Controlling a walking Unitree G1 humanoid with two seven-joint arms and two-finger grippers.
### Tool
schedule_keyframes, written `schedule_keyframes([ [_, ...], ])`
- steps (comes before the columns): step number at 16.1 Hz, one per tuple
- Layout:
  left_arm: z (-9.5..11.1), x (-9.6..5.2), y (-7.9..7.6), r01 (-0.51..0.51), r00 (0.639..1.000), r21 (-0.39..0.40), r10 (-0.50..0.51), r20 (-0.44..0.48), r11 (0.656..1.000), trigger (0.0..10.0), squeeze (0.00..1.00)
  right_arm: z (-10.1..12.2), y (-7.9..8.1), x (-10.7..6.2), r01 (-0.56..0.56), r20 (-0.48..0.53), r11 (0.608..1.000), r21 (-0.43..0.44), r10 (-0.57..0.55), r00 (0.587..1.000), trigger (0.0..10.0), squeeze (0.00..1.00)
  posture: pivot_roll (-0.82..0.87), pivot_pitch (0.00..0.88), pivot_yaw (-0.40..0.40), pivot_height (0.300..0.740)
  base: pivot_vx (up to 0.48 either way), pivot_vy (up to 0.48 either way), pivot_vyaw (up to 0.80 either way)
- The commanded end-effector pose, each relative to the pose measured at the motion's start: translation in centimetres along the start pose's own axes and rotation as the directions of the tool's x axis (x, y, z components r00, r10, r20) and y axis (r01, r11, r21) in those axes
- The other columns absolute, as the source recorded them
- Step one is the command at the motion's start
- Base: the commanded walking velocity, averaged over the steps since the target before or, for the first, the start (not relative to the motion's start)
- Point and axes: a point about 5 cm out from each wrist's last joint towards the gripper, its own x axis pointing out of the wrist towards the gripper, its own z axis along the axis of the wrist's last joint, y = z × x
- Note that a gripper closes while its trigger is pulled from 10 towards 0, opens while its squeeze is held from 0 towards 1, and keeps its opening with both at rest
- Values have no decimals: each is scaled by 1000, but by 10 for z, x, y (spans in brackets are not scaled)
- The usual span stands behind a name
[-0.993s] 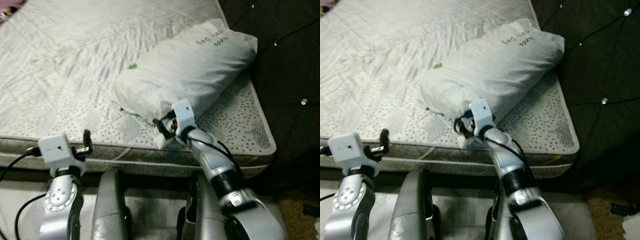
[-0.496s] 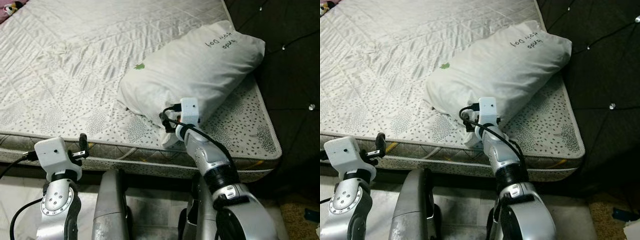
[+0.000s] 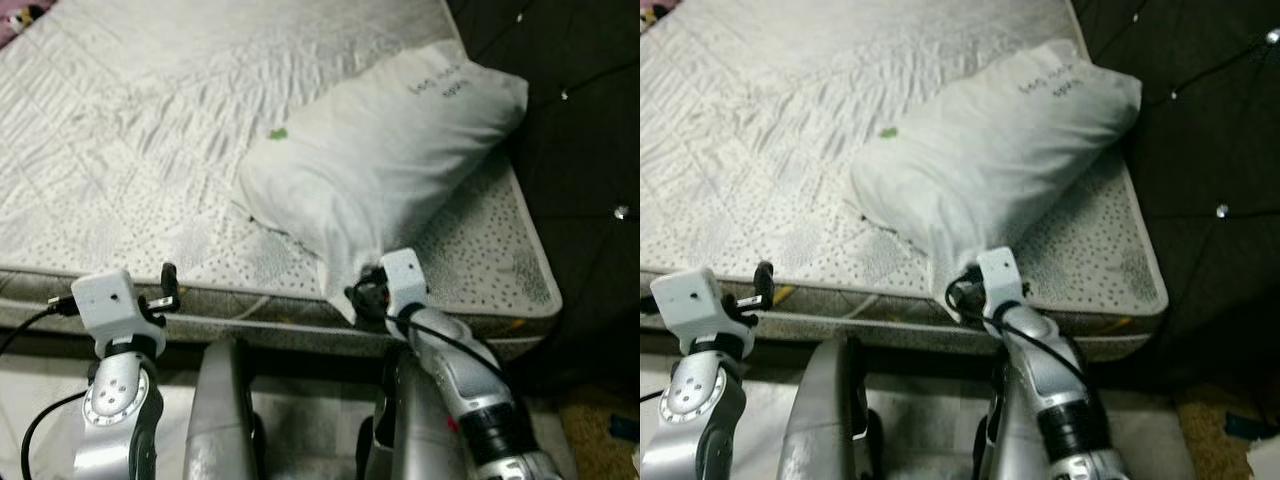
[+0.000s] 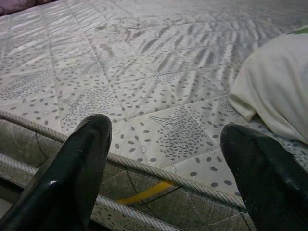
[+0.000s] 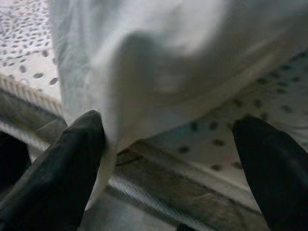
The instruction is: Clean up the room
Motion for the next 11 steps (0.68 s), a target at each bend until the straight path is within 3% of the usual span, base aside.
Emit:
schedule_keyframes([
  [1, -1, 1, -2, 15, 1000, 8, -15, -11, 1000, 10000, 0, 5, 0, -2, 12, 12, 1000, -1, -12, 1000, 10000, 0, 136, 110, 2, 548, 0, 0, 0],
  [6, 2, 3, 2, 14, 1000, 16, -14, -3, 1000, 10000, 0, 30, 0, 4, 18, 64, 999, 31, -20, 998, 10000, 0, 152, 96, 0, 548, 0, 0, 0],
  [11, 2, 6, -3, 26, 1000, 16, -26, 1, 1000, 10000, 0, 35, 7, 15, 38, 58, 991, 125, -46, 997, 10000, 0, 153, 76, 2, 548, 0, 0, 0],
])
